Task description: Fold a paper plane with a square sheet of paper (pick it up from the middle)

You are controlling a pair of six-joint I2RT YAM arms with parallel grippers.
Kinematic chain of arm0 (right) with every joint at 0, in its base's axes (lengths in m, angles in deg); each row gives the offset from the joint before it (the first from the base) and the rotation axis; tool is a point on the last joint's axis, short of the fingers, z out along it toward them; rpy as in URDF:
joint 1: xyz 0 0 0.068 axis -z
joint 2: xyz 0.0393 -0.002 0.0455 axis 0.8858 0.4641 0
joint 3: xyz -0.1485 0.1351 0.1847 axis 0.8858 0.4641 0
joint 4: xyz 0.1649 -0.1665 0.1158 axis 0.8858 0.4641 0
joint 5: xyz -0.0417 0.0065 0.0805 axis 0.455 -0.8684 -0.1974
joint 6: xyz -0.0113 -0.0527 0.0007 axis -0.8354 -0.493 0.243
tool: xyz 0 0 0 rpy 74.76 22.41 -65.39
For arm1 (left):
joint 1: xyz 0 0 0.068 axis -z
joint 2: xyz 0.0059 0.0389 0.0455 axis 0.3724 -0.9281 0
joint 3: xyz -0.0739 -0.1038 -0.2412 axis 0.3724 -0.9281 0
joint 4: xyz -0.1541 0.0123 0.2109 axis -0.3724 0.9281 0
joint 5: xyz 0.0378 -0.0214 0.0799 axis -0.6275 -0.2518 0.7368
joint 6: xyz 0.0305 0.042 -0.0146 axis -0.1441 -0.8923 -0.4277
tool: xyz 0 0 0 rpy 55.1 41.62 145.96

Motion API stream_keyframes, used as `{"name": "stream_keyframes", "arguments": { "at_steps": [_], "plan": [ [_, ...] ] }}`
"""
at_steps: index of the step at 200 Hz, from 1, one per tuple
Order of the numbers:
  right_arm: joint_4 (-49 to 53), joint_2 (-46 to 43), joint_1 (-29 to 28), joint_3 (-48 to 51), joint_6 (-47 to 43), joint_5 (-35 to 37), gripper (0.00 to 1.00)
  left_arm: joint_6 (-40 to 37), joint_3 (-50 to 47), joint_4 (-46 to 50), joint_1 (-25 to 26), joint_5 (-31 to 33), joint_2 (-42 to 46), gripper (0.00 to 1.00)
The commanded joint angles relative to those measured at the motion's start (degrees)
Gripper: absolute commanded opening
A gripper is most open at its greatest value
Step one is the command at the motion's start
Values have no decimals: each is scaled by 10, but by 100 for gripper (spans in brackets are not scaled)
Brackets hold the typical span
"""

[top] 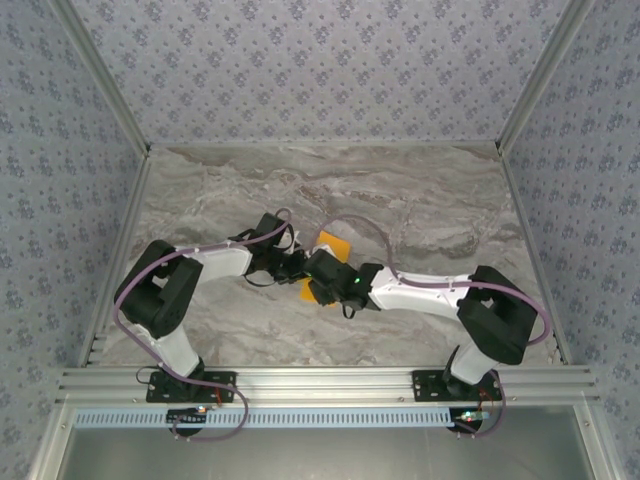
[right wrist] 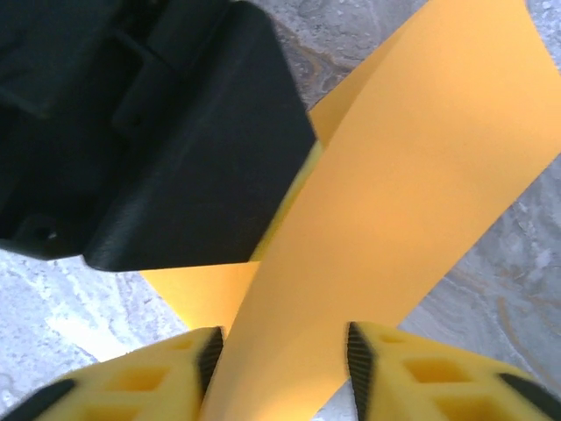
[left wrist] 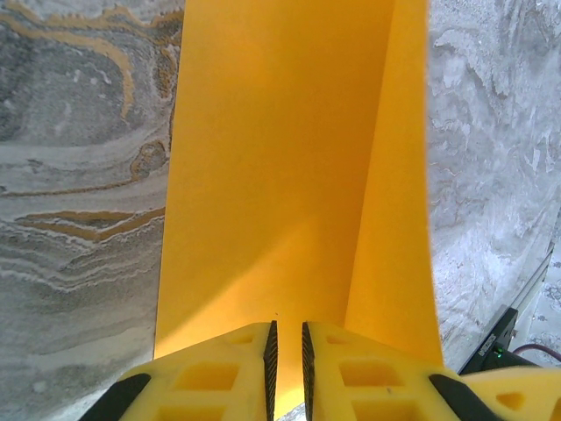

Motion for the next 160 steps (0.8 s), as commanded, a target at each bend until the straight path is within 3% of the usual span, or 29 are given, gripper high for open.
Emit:
{"name": "stream_keyframes", "arguments": {
  "at_steps": [1, 45, 83, 108, 160],
  "plan": [
    [24, -25, 13, -8, 16, 7, 30, -6, 8, 7, 3, 2, 2, 18],
    [13, -43, 53, 12, 13, -52, 9, -10, 9, 15, 2, 9, 8, 18],
    [-48, -53, 118, 52, -6, -203, 6, 14, -7, 22, 3, 34, 38, 19],
    [-105, -58, 152, 80, 15, -300, 6, 45, -30, 33, 5, 82, 78, 20],
    [-129, -76, 150, 95, 108, -354, 3, 110, -56, 52, 7, 157, 146, 22]
  ]
}}
